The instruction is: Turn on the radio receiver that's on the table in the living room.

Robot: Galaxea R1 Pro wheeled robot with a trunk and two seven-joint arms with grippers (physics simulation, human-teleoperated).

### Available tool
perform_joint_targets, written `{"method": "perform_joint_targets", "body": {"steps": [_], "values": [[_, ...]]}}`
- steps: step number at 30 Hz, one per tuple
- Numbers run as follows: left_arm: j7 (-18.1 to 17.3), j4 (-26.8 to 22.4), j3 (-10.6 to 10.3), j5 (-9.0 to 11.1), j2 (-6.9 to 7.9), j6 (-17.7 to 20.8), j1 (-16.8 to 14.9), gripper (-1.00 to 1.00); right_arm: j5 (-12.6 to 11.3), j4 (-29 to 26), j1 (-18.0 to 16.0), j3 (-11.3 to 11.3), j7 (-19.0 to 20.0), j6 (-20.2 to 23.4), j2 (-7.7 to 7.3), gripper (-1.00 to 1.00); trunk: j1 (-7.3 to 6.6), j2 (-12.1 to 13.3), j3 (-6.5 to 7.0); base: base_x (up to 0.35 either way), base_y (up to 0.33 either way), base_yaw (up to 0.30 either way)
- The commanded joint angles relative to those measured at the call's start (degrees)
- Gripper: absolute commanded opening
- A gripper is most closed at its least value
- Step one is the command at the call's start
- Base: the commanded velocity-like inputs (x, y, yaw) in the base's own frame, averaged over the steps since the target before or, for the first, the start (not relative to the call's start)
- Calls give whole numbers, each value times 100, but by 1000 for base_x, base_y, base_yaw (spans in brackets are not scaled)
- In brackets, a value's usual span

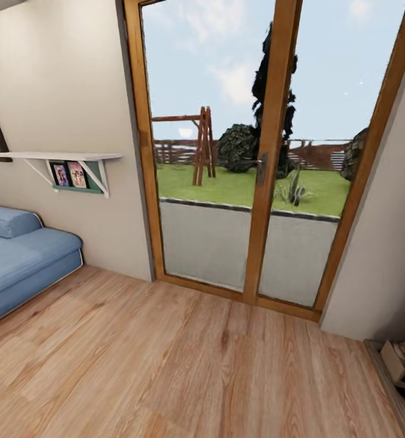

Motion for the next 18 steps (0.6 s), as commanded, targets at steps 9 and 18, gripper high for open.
{"method": "perform_joint_targets", "body": {"steps": [9, 18], "values": [[0, 0, 0, 0, -5, 0, 0, 100, 0, 0, 0, 0, 0, 0, 3, 100, 0, 0, 0, 325, -85, 261], [0, 0, 0, 0, -7, 0, 0, 100, 0, 0, 0, 0, 0, 0, 2, 100, 0, 0, 0, 325, -84, 264]]}}
